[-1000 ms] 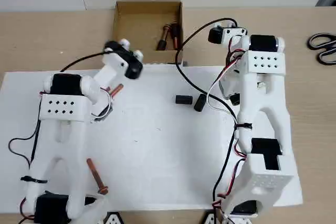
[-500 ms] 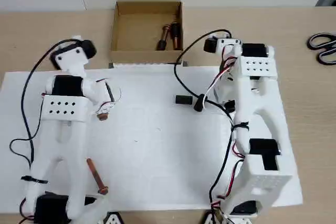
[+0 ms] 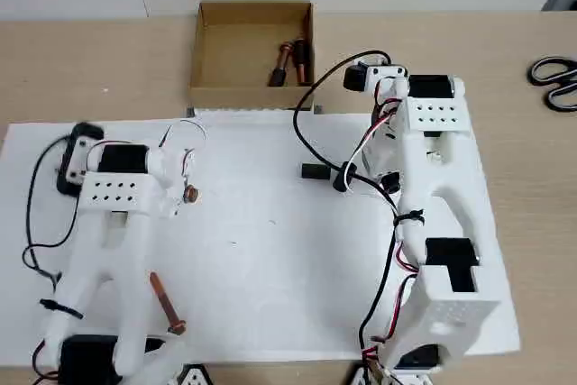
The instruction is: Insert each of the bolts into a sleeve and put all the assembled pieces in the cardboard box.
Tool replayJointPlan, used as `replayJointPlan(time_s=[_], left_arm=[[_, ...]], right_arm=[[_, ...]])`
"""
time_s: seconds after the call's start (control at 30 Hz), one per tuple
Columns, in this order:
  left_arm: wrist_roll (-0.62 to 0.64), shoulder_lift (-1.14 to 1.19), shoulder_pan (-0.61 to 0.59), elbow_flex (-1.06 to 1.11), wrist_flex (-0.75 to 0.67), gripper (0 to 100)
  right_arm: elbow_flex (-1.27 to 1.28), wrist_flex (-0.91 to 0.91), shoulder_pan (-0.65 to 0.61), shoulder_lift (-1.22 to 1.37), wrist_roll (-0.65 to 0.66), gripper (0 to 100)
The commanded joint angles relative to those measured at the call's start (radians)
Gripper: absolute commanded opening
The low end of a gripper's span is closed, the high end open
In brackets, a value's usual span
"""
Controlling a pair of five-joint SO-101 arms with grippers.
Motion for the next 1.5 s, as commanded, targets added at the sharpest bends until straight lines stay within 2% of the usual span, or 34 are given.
replayJointPlan(time_s=[0.0,0.3,0.53,0.6,0.97,1.03,1.13,1.2,1.37,1.47], left_arm=[[0.118,-0.037,-0.040,0.015,-0.095,1],[0.005,-0.037,-0.083,0.076,-0.161,3],[-0.014,-0.043,-0.078,0.071,-0.161,26],[-0.040,-0.043,-0.078,0.073,-0.161,30],[-0.440,-0.046,-0.084,0.033,-0.126,31],[-0.609,-0.046,-0.084,-0.016,-0.061,31],[-0.947,-0.044,-0.084,-0.093,0.015,31],[-1.106,-0.044,-0.084,-0.148,0.055,31],[-1.349,-0.043,-0.086,-0.182,0.084,31],[-1.416,-0.037,-0.086,-0.180,0.081,31]], right_arm=[[-0.006,-0.007,-0.001,-0.065,-0.012,0.9],[-0.006,-0.004,-0.005,-0.065,-0.012,0.9],[-0.006,-0.001,-0.005,-0.065,-0.012,0.9],[-0.006,0.001,-0.005,-0.065,-0.012,0.9],[-0.006,0.001,-0.005,-0.065,-0.012,0.9],[-0.006,0.001,-0.004,-0.065,-0.012,0.9],[-0.006,0.001,-0.001,-0.065,-0.012,0.9],[-0.006,0.001,0.001,-0.065,-0.012,0.9],[-0.006,0.001,0.001,-0.065,-0.012,0.9],[-0.006,0.001,0.001,-0.065,-0.012,0.9]])
